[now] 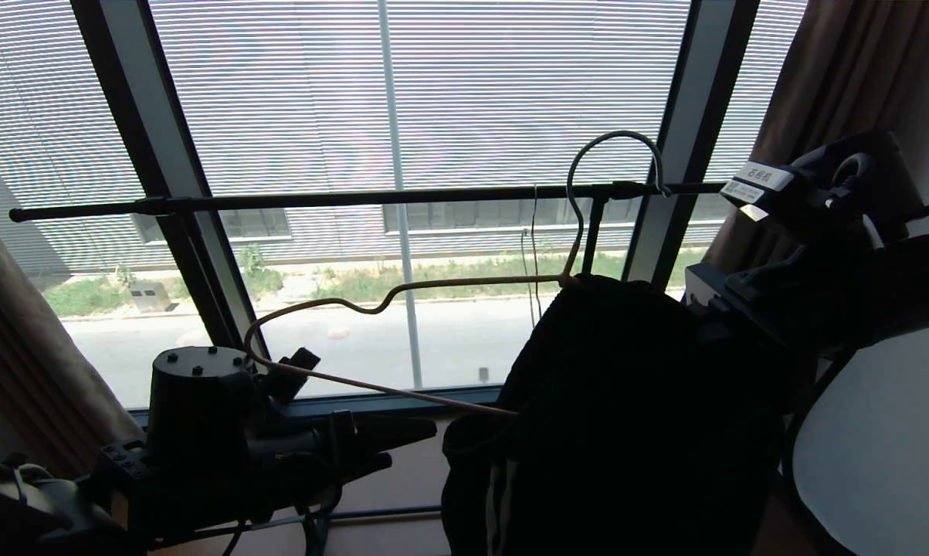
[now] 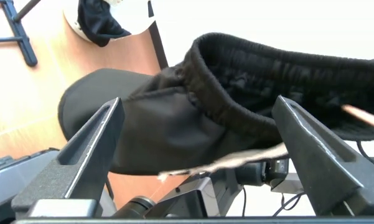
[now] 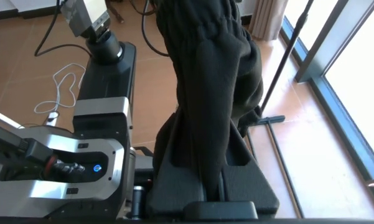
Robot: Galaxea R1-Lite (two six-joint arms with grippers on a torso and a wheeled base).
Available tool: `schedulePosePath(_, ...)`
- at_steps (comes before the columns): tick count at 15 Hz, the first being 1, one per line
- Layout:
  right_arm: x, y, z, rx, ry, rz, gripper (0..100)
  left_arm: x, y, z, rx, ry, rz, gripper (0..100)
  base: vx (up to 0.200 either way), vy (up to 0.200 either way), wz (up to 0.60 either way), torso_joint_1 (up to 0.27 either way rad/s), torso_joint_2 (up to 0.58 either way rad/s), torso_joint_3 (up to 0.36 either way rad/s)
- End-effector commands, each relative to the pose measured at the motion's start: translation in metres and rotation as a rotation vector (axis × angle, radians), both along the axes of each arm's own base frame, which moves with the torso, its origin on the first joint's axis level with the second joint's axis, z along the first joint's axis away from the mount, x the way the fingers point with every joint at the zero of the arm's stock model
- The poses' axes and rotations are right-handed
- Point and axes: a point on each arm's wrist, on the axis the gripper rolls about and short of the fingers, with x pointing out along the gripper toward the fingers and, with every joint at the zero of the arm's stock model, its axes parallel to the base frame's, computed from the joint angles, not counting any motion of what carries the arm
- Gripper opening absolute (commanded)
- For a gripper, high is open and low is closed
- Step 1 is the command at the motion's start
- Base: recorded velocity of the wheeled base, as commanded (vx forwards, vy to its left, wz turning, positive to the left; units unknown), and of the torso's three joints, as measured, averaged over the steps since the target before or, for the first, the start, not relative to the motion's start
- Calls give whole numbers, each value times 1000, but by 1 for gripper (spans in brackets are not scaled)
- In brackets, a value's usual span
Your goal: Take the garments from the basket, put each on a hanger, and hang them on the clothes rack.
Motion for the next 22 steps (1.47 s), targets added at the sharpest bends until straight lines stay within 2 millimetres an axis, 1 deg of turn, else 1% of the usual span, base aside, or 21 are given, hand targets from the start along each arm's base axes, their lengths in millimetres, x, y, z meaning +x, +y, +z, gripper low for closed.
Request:
schedulePosePath(1,-1,0,-4,2,-5,0,0,3,-4,-6,9,19,-10,100,0,0,0,0,0,0)
schedulePosePath(2,1,1,-5,1,-6,0,0,2,-10,-6,9,16,-29,100,0,0,0,0,0,0)
schedulePosePath(7,4,2,-4,8,-22,-1,0,-3,-20,-7,12,16,-72,100,0,0,0,0,0,0)
schedulePosePath(8,4,3,-4,9,-22,2,0,-5,-24,-8,17,20,-89,100,0,0,0,0,0,0)
schedulePosePath(10,3,3,-6,7,-17,4,0,-4,-30,-10,26,15,-87,100,0,0,0,0,0,0)
schedulePosePath(14,0,2,-8,5,-11,4,0,3,-28,-6,22,-8,-40,100,0,0,0,0,0,0)
schedulePosePath(16,1,3,-7,6,-13,5,0,1,-30,-8,27,-4,-55,100,0,0,0,0,0,0)
schedulePosePath(17,2,4,-8,5,-10,9,0,-3,-35,-8,28,-3,-78,100,0,0,0,0,0,0)
schedulePosePath(21,0,7,-5,10,-21,22,0,-6,-43,-13,42,8,-98,100,0,0,0,0,0,0)
schedulePosePath(22,-1,6,-5,10,-21,20,0,-7,-44,-13,47,4,-94,0,0,0,0,0,0,0)
